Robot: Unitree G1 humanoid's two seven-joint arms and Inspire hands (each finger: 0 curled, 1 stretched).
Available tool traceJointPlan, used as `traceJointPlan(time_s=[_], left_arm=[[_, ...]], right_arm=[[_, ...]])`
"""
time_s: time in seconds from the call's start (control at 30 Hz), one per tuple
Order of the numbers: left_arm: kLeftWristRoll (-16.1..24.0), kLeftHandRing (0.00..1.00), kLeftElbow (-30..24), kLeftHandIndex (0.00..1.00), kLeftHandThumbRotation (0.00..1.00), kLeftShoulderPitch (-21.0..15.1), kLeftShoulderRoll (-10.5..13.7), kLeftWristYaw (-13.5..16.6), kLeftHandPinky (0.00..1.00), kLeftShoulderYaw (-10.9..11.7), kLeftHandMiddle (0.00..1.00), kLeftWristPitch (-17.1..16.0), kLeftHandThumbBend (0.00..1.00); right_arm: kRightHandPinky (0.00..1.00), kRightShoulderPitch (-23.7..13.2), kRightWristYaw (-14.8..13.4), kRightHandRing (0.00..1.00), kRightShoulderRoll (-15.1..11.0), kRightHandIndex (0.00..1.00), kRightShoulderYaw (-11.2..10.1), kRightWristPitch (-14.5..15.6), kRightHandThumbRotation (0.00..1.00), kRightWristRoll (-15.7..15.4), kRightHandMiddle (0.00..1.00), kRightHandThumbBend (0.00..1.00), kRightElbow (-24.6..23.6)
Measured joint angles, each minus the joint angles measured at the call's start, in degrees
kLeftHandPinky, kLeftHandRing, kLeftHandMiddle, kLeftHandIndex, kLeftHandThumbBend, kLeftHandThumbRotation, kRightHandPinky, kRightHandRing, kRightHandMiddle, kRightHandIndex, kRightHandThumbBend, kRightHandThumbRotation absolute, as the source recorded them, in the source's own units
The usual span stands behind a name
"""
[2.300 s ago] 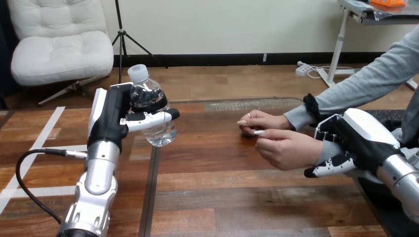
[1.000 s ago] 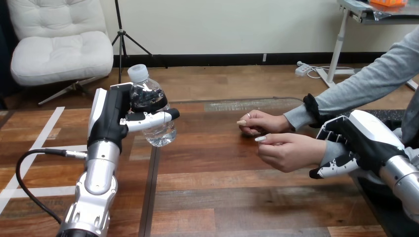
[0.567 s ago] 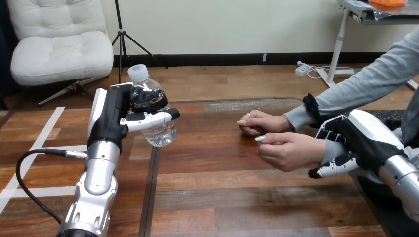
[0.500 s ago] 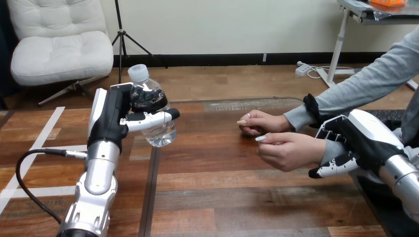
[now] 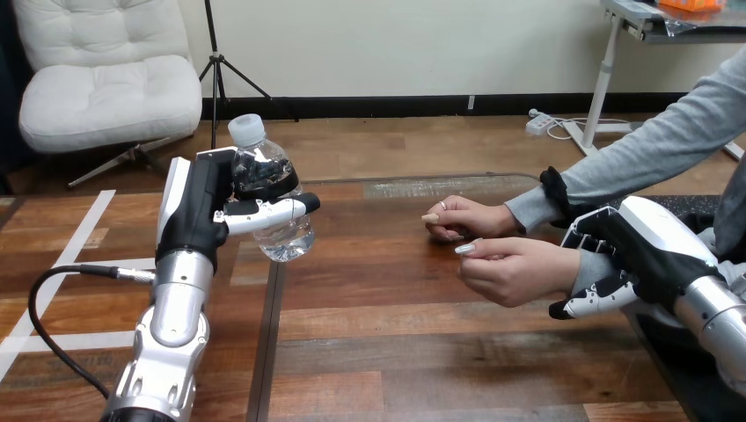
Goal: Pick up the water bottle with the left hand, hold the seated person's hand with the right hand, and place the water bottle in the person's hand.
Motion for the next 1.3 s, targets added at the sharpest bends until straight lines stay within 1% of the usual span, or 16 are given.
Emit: traceJointPlan(time_s=[0.2, 0.7, 0.93, 1.3], left_arm=[[0.00, 0.35, 0.00, 0.38, 0.00, 0.00, 0.02, -0.04, 0.28, 0.00, 0.39, 0.00, 0.75], [-0.01, 0.32, -0.02, 0.39, 0.00, 0.00, 0.02, -0.14, 0.25, 0.00, 0.37, 0.15, 0.74], [-0.01, 0.33, -0.04, 0.39, 0.00, 0.01, 0.02, -0.15, 0.26, 0.01, 0.38, 0.39, 0.75], [-0.01, 0.35, -0.04, 0.38, 0.00, 0.01, 0.02, -0.15, 0.28, 0.01, 0.38, 0.39, 0.74]], right_arm=[[0.35, 0.01, 0.24, 0.38, 0.00, 0.44, 0.00, 0.20, 0.00, 0.11, 0.42, 0.89, -0.01], [0.36, 0.01, 0.74, 0.39, 0.00, 0.44, 0.00, 0.19, 0.00, 0.23, 0.43, 0.89, -0.02], [0.37, 0.01, 0.83, 0.39, 0.00, 0.44, 0.00, 0.10, 0.00, 0.24, 0.44, 0.90, -0.02], [0.37, 0.00, 0.89, 0.39, 0.00, 0.45, 0.00, -1.01, 0.00, 0.24, 0.44, 0.90, -0.01]])
